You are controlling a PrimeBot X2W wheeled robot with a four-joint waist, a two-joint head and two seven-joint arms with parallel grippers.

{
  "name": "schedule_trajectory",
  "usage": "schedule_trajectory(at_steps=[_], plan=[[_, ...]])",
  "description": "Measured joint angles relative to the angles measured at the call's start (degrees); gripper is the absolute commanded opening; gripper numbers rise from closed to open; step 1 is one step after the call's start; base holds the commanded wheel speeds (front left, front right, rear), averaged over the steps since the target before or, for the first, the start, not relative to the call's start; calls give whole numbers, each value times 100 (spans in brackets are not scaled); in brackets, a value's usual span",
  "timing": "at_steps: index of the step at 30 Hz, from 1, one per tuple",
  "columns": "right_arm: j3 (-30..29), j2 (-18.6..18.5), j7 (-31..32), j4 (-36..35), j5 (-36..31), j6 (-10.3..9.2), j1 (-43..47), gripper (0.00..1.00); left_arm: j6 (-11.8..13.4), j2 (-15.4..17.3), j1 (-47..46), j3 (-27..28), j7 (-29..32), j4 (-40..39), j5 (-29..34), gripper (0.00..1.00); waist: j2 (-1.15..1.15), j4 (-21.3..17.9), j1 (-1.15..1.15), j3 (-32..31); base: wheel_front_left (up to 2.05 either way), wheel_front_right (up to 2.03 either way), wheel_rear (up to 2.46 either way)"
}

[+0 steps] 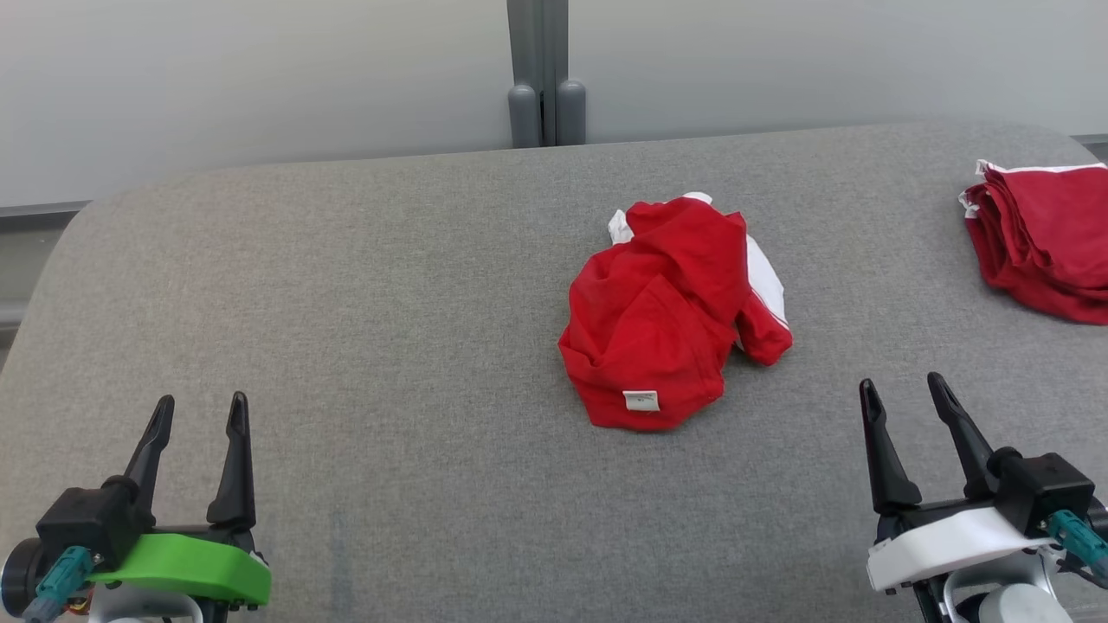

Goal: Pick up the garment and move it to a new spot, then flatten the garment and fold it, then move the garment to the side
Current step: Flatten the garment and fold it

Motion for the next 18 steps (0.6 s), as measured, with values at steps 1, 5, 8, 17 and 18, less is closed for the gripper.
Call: schedule_trajectory(at_steps=[1, 5, 8, 17, 18], plan=[[0, -19, 0, 9, 0, 0, -32, 100, 8, 0, -4, -9, 0, 0, 0, 100, 0, 3, 0, 8, 0, 0, 0], [29, -167, 1, 75, -31, 0, -386, 100, 46, -1, -35, -52, 5, -7, 3, 100, 0, 37, 0, 74, 0, 0, 0], [74, -319, 41, 201, -60, 0, -815, 100, 47, -1, -133, -78, 8, -9, 20, 100, 0, 72, 0, 165, 0, 0, 0], [256, -916, 316, 1246, -111, 1, -2510, 100, -8, -82, -575, -240, -2, 66, 70, 100, 0, 281, 0, 594, 0, 0, 0], [280, -955, 322, 1377, -108, 0, -2653, 100, -12, -97, -626, -247, -3, 97, 70, 100, 0, 311, 0, 642, 0, 0, 0]])
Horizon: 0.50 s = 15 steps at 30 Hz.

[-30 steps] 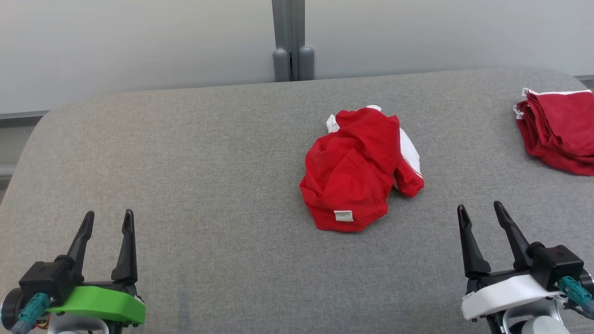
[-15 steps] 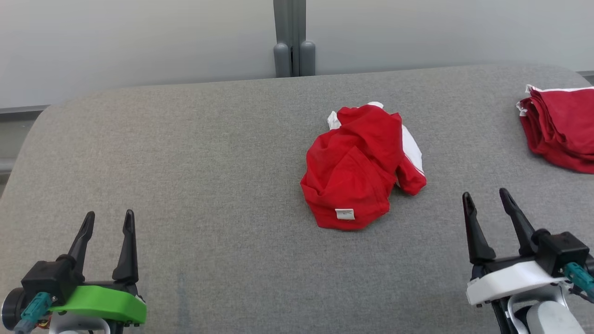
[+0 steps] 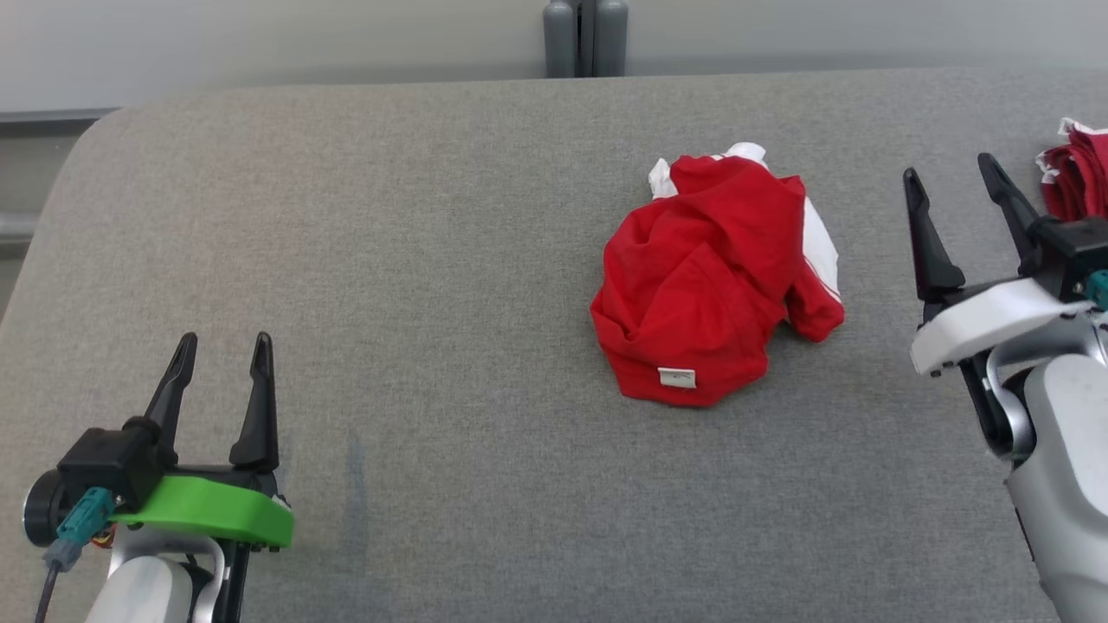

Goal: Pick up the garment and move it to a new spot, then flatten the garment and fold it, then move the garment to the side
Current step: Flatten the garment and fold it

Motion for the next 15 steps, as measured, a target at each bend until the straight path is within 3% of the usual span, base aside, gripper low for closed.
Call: schedule_trajectory(at_steps=[6, 15], plan=[[234, -277, 5, 1067, 58, 1, -870, 100, -93, -171, -383, -120, -52, 124, 29, 100, 0, 245, 0, 353, 0, 0, 0], [573, -339, 55, 2788, 197, 1, -1601, 100, -246, -423, -789, -207, -107, 387, 81, 100, 0, 620, 0, 839, 0, 0, 0]])
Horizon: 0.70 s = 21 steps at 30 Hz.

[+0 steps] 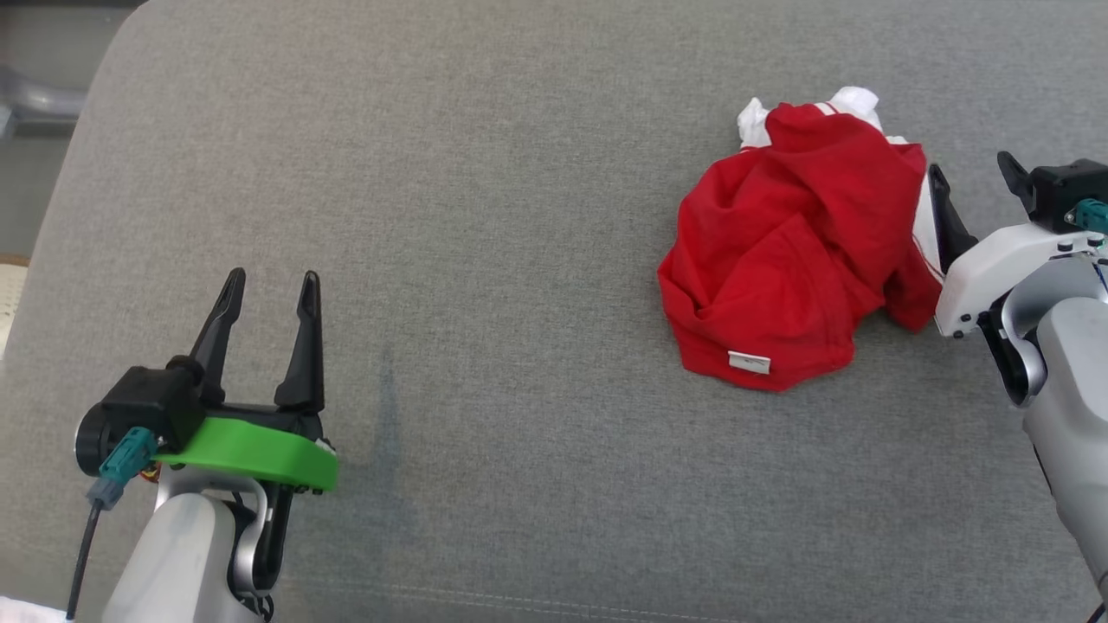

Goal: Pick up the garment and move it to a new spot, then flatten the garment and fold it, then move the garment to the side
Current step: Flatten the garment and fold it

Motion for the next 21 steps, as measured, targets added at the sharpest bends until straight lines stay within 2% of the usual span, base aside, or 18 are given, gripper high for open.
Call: schedule_trajectory(at_steps=[8, 9, 10, 17, 21], plan=[[164, 80, -73, 1098, 268, -1, -249, 99, -62, -141, -128, 42, -19, 163, 108, 100, 0, 304, 0, 242, 0, 0, 0], [179, 89, -52, 1187, 324, -1, -271, 29, -77, -154, -134, 56, -19, 166, 124, 100, 0, 323, 0, 250, 0, 0, 0], [202, 97, -46, 1269, 382, 0, -309, 0, -81, -171, -136, 79, -19, 168, 130, 100, 0, 342, 0, 255, 0, 0, 0], [461, 131, -285, 1441, 627, 2, -401, 0, -135, -223, -117, 238, -20, 222, 281, 100, 0, 329, 0, 126, 0, 0, 0], [611, 113, -453, 1184, 714, 1, -487, 0, -149, -231, -13, 339, -25, 233, 327, 100, 0, 279, 0, -55, 0, 0, 0]])
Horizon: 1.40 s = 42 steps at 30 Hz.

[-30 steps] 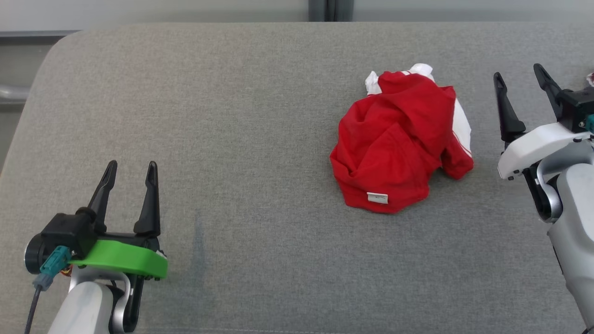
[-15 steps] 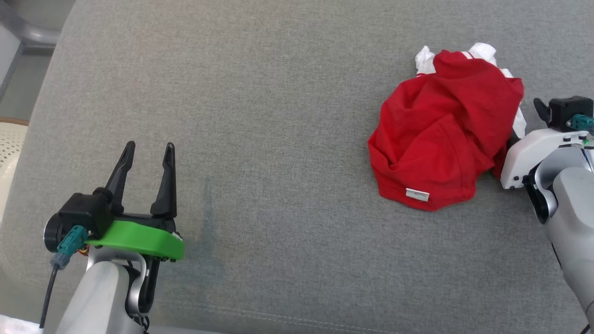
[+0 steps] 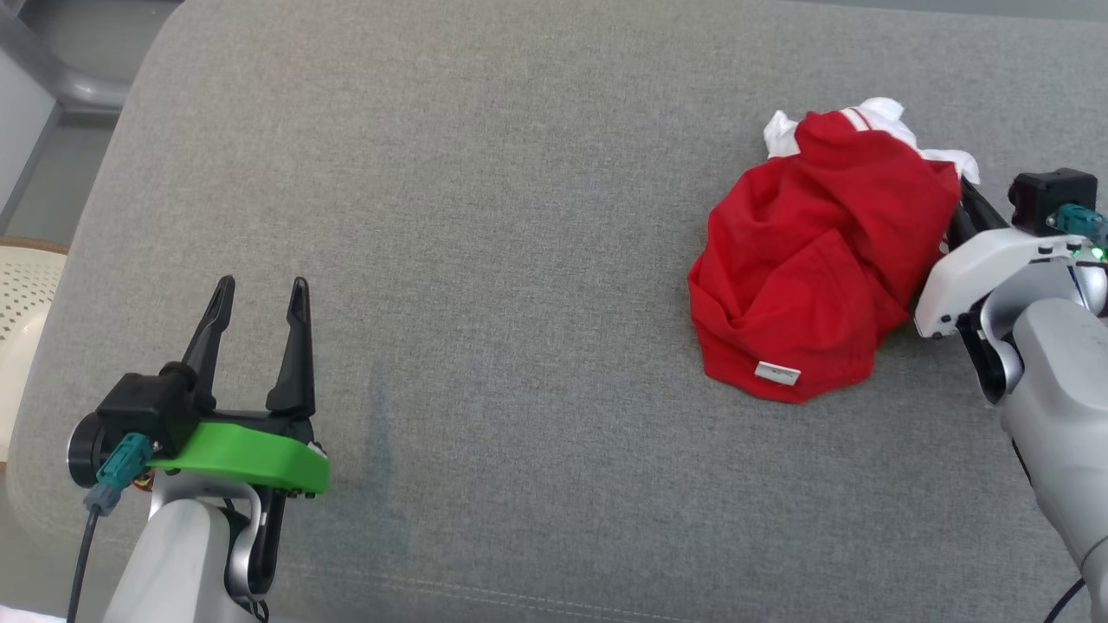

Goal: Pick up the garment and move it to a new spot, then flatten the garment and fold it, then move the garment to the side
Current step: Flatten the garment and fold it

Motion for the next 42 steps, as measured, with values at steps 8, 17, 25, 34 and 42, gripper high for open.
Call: schedule_trajectory(at_steps=[8, 17, 25, 34, 42], plan=[[476, 278, -54, -1628, 51, -1, 10, 0, -10, 3, 282, 155, -1, 11, 47, 100, 0, -110, 0, -456, 0, 0, 0], [1313, 896, -57, -2945, 112, -2, 510, 0, -10, 24, 503, 259, -1, -43, 64, 100, 0, -140, 0, -808, 0, 0, 0], [2250, 1513, -57, -2763, 250, -2, 1265, 0, -26, -36, 540, 244, -1, -69, 99, 100, 0, 9, 0, -777, 0, 0, 0], [2919, 1656, -57, -2704, 452, -2, 1683, 100, -43, -64, 532, 281, -2, -57, 124, 100, 0, 84, 0, -696, 0, 0, 0], [1985, 1449, -58, -3377, 81, -2, 1607, 100, 0, -35, 650, 368, -2, -59, 154, 100, 0, -61, 0, -897, 0, 0, 0]])
